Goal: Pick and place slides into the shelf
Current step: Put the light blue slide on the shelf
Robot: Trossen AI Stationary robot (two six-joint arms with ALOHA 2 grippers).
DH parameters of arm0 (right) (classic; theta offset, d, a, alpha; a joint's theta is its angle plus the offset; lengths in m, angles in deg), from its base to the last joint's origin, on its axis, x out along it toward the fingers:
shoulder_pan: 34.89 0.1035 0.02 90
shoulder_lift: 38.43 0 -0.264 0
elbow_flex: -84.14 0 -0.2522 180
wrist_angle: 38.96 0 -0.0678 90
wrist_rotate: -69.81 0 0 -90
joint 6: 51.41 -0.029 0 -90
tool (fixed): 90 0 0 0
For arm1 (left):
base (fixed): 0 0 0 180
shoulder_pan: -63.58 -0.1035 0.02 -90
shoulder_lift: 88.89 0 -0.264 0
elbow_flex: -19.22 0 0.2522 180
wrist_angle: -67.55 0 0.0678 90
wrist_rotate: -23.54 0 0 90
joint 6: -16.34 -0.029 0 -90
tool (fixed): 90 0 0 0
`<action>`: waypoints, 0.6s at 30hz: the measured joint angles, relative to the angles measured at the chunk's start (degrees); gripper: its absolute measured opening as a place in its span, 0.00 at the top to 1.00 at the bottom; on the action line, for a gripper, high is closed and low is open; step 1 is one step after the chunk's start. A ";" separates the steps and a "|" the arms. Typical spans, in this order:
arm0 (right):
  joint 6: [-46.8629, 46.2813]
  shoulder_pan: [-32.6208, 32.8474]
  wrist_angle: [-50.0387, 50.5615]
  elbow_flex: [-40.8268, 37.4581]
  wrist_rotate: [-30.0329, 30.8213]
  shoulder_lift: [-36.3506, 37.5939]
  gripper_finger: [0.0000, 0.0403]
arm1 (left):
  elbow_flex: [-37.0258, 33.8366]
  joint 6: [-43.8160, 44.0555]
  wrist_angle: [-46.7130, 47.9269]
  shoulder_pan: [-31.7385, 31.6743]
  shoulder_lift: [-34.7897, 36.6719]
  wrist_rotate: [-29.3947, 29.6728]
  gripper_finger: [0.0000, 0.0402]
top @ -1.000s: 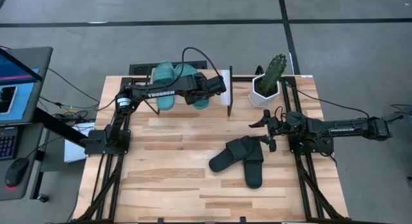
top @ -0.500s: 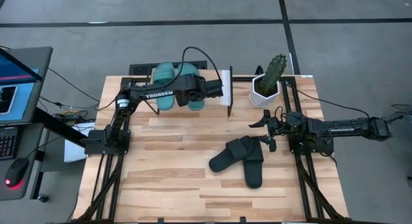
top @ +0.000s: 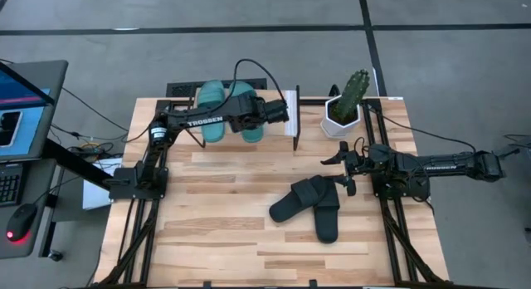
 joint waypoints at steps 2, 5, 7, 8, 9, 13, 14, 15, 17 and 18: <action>0.01 0.01 0.00 0.01 0.00 0.00 0.38 | 0.01 -2.89 -3.82 -0.40 0.00 -0.10 1.00; 0.01 0.00 0.00 0.01 0.00 0.00 0.38 | 0.02 -4.47 -5.78 -0.93 -0.01 -1.41 1.00; -0.01 0.01 0.00 0.00 0.00 0.00 0.38 | 0.02 -4.35 -4.96 -1.24 -0.02 -2.81 1.00; 0.00 0.00 0.00 0.01 0.00 0.00 0.38 | 0.02 -3.99 -4.51 -1.34 -0.02 -3.61 1.00; 0.01 -0.01 0.00 0.00 0.00 0.00 0.38 | 0.02 -3.65 -4.30 -1.37 -0.02 -4.13 1.00; -0.01 -0.01 0.00 0.01 0.00 0.00 0.38 | -1.00 -2.39 -4.57 -1.33 -0.06 -5.64 1.00; 0.00 -0.01 0.02 0.00 0.00 0.01 0.38 | -1.39 -2.23 -4.84 -1.33 -0.07 -6.09 1.00; 0.01 -0.02 0.00 0.01 0.00 0.00 0.38 | -1.77 -2.15 -5.32 -1.33 -0.07 -6.44 1.00; 0.01 0.01 0.01 0.01 0.00 0.00 0.38 | -2.61 -2.06 -6.65 -1.33 -0.07 -7.23 1.00; 0.00 -0.01 0.00 0.00 0.00 0.00 0.38 | -2.91 -2.04 -6.72 -1.33 -0.07 -7.63 1.00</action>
